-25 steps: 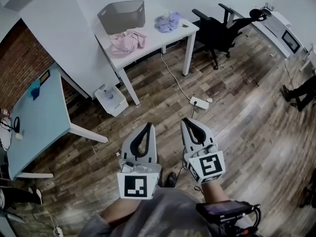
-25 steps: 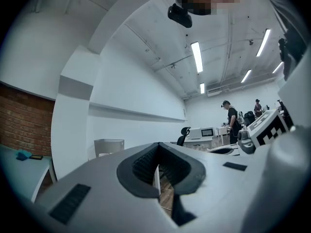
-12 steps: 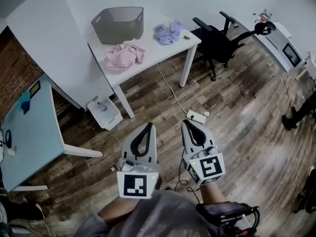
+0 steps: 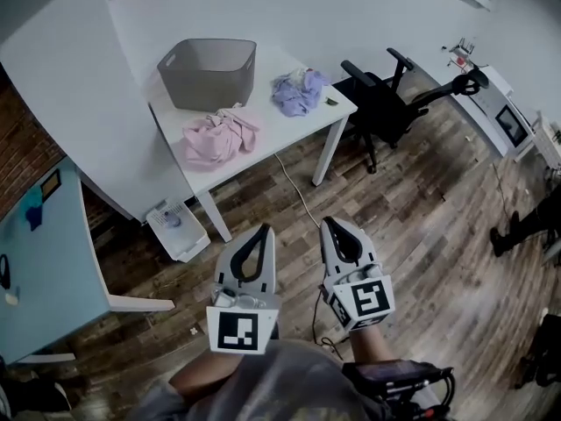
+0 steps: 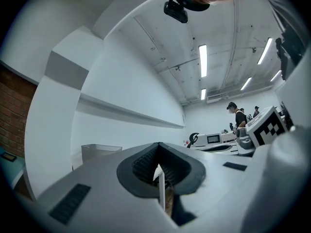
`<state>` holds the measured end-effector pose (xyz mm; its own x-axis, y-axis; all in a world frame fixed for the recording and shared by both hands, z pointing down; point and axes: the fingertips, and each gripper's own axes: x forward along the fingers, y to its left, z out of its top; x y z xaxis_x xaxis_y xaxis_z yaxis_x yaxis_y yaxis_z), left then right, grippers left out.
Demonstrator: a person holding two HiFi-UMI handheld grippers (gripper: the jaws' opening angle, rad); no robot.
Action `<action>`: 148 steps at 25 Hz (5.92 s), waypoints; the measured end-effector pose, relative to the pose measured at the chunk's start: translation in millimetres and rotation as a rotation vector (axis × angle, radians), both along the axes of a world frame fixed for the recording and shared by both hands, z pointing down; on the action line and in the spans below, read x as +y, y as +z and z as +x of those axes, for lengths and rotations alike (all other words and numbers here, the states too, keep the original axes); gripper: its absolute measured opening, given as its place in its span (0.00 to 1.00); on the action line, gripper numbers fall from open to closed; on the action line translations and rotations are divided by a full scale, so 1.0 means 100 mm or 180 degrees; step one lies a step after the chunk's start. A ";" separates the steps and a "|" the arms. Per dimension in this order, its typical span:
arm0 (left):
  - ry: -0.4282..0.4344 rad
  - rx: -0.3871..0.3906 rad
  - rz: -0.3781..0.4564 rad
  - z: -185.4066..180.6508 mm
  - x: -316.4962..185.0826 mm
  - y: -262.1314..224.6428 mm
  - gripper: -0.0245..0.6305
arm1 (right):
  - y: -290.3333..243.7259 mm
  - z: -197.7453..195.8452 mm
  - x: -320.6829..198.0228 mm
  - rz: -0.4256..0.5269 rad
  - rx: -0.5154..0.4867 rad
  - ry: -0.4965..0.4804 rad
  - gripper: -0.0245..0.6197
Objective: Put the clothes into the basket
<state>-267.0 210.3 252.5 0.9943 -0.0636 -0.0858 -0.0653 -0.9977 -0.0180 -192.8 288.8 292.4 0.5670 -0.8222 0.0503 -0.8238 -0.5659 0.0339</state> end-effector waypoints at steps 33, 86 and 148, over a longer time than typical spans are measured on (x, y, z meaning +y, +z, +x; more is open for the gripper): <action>-0.0242 -0.0132 0.0264 2.68 -0.67 -0.05 0.05 | -0.08 2.84 -0.70 0.0080 0.0082 -0.0165 0.06; -0.0072 -0.0482 -0.0106 5.85 -2.32 0.64 0.05 | 0.84 6.00 -2.32 -0.0443 -0.0338 -0.0124 0.19; -0.1468 -0.0094 0.0194 5.18 -2.93 -0.15 0.05 | -0.29 5.67 -3.65 -0.0116 0.0624 -0.1301 0.25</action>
<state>250.8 -82.9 237.2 0.8654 -0.4954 -0.0753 -0.5006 -0.8616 -0.0841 373.9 -75.9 263.3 0.1980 -0.9802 0.0074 -0.9553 -0.1912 0.2254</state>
